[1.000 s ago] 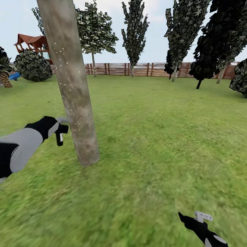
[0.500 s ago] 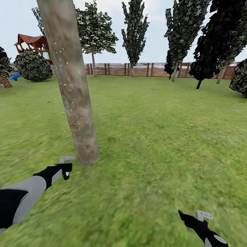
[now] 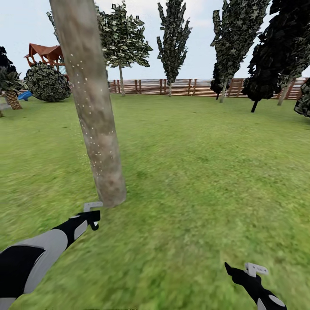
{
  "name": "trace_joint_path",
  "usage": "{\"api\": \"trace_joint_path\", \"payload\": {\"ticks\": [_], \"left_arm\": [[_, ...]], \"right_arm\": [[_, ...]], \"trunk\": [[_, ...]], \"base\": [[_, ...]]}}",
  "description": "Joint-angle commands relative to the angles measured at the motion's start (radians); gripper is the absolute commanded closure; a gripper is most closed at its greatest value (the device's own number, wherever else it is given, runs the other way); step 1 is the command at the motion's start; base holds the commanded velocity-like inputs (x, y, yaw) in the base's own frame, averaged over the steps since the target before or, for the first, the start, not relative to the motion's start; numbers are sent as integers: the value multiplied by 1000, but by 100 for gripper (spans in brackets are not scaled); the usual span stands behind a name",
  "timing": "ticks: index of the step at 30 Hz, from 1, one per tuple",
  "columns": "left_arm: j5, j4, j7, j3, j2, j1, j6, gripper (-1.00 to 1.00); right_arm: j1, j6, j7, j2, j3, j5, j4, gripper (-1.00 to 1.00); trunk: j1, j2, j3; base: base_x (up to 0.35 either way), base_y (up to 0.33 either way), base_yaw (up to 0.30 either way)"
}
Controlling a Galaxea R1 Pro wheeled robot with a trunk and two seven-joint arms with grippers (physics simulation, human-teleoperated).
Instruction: In the garden, pick up the pesticide atomizer on the floor and spray pesticide onto both trees until each tree trunk is fully covered.
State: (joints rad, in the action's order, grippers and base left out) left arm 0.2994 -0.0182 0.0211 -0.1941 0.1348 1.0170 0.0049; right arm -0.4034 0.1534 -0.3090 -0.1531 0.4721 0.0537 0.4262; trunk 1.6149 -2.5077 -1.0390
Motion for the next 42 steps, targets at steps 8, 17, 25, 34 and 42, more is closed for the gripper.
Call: {"api": "trace_joint_path", "payload": {"ticks": [8, 17, 25, 34, 42], "left_arm": [[1, 1, -1, 1, -4, 0, 2, 100], [3, 1, -1, 0, -4, 0, 3, 100], [3, 1, -1, -1, -29, 0, 3, 100], [3, 1, -1, -1, -32, 0, 3, 100], [3, 1, -1, -1, -32, 0, 6, 100]], "right_arm": [[0, 0, 1, 1, 0, 1, -4, -100], [0, 1, -2, 1, -4, 4, -3, -100], [0, 0, 0, 1, -4, 4, -3, -100], [0, 0, 0, 1, -4, 4, -3, -100], [0, 0, 0, 1, -4, 4, -4, -100]], "trunk": [[0, 0, 0], [0, 0, 0], [0, 0, 0], [0, 0, 0], [0, 0, 0]], "base": [[37, -306, 280], [167, -280, 118], [127, -273, 263], [3, -304, 284], [0, -305, 285]]}}
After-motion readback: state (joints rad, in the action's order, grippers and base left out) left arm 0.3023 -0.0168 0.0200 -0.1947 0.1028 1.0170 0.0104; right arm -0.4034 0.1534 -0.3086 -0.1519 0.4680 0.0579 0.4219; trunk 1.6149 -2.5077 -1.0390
